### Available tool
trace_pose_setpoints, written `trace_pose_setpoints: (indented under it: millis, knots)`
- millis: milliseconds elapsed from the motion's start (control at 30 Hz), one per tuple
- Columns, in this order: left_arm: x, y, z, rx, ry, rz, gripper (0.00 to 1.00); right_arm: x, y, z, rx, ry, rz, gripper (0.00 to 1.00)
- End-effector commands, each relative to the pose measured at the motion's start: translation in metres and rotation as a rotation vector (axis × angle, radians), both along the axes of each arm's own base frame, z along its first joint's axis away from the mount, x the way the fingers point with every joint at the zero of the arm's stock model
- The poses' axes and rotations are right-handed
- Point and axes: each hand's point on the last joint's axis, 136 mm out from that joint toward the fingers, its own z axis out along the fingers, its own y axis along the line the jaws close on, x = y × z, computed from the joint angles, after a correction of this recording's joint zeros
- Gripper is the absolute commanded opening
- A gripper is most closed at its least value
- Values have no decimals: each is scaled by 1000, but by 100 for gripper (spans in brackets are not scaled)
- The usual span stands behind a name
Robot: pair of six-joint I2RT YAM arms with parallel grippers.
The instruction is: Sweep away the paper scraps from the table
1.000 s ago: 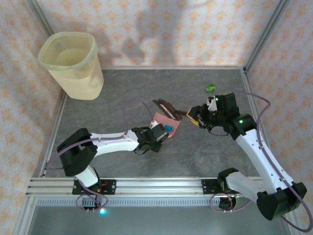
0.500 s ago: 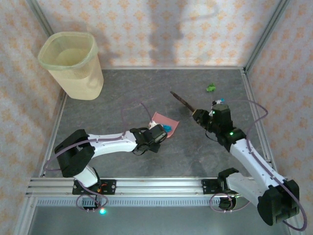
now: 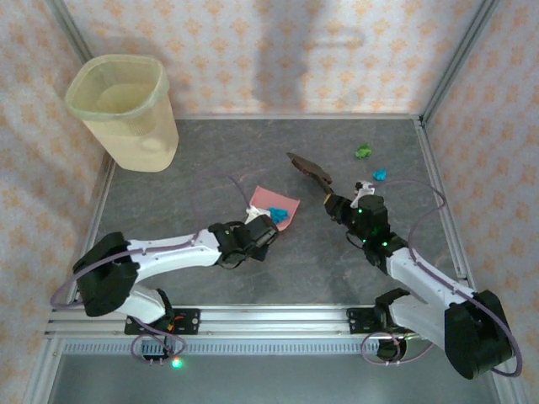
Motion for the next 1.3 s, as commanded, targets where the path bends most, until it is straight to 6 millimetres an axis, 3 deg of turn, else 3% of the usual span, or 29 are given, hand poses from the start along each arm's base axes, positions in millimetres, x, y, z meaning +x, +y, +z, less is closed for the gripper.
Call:
trace_pose_setpoints:
  millis: [0,267,500,733,1033,1267]
  knots:
    - [3,26,31,0,-94,94,0,9,-4,17,-72,-108,-39,0]
    - [-4,74,125,-5,-237,183,0,7,-1,8,7,-92,-53,0]
    - [-2,121,196,12,-252,319,0,-1,40,7,-2,-96,115,0]
    - [17,166,257,1,-227,475,0,-12,77,3,-34,-97,258,0]
    - [64,214,302,-153,-186,674,0,-26,98,11,-73,-152,356,0]
    - [125,234,317,-382,-138,759,0,-28,101,11,-74,-153,369,0]
